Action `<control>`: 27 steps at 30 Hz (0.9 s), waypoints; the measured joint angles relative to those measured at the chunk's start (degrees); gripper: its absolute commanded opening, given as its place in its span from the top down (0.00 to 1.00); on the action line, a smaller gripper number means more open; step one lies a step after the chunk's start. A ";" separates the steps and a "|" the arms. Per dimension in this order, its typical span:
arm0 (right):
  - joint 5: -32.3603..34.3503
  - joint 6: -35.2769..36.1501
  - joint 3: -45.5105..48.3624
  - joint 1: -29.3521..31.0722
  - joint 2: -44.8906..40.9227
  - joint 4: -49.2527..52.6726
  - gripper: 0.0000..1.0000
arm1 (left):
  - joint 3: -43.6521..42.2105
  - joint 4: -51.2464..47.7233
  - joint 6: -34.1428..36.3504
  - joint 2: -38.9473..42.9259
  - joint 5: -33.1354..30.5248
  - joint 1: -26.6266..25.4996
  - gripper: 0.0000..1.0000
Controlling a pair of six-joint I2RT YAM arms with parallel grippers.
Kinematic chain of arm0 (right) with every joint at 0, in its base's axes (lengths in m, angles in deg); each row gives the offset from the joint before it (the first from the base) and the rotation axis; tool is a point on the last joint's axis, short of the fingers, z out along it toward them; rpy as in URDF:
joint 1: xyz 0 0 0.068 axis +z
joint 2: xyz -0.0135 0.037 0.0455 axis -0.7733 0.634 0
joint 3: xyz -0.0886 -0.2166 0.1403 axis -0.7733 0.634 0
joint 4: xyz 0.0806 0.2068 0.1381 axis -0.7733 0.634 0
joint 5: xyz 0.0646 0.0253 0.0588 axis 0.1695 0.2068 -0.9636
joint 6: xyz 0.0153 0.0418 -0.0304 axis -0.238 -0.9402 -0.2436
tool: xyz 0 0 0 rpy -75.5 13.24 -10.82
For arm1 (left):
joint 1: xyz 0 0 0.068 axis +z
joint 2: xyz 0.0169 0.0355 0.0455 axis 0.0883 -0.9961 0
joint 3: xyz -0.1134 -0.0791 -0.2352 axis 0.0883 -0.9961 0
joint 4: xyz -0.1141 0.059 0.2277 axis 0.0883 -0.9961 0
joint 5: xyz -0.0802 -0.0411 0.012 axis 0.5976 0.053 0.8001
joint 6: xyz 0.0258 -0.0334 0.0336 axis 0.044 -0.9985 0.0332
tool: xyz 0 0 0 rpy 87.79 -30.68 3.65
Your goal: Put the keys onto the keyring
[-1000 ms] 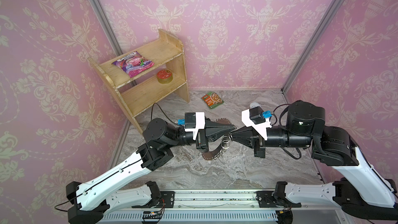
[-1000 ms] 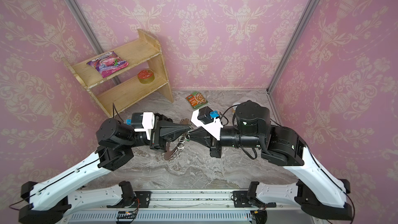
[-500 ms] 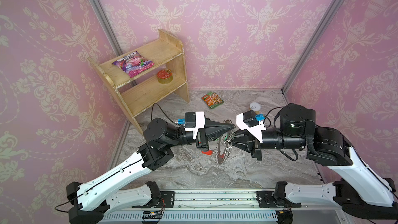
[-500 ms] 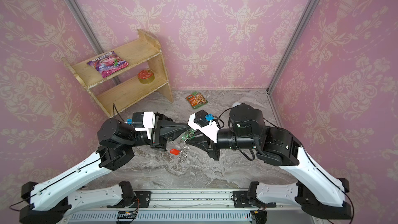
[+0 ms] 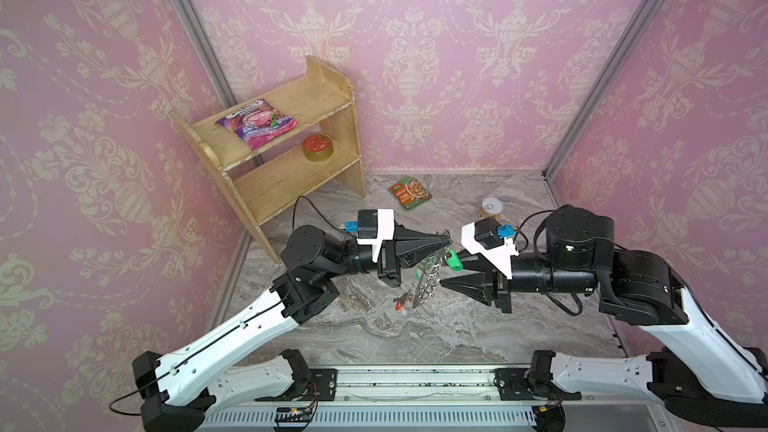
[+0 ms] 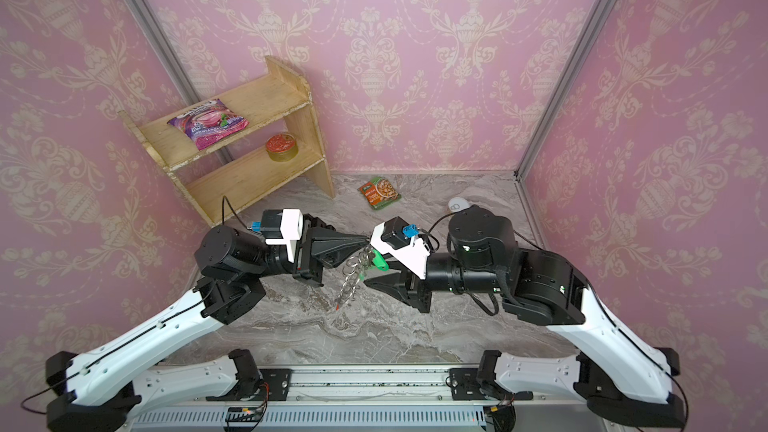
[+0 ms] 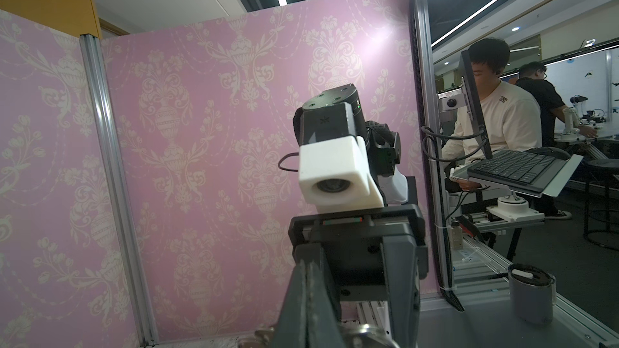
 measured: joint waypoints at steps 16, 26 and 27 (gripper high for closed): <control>2.82 1.09 -1.22 0.00 -2.27 -1.90 0.65 | -0.35 3.80 -4.96 -1.16 4.46 0.50 1.00; 2.16 1.53 -1.07 0.00 -0.68 -4.17 0.67 | -0.35 4.98 -6.12 -1.33 4.50 0.59 1.00; 2.19 1.49 -0.68 0.00 -0.72 -4.50 0.67 | -0.35 5.11 -6.21 -1.33 4.52 0.74 1.00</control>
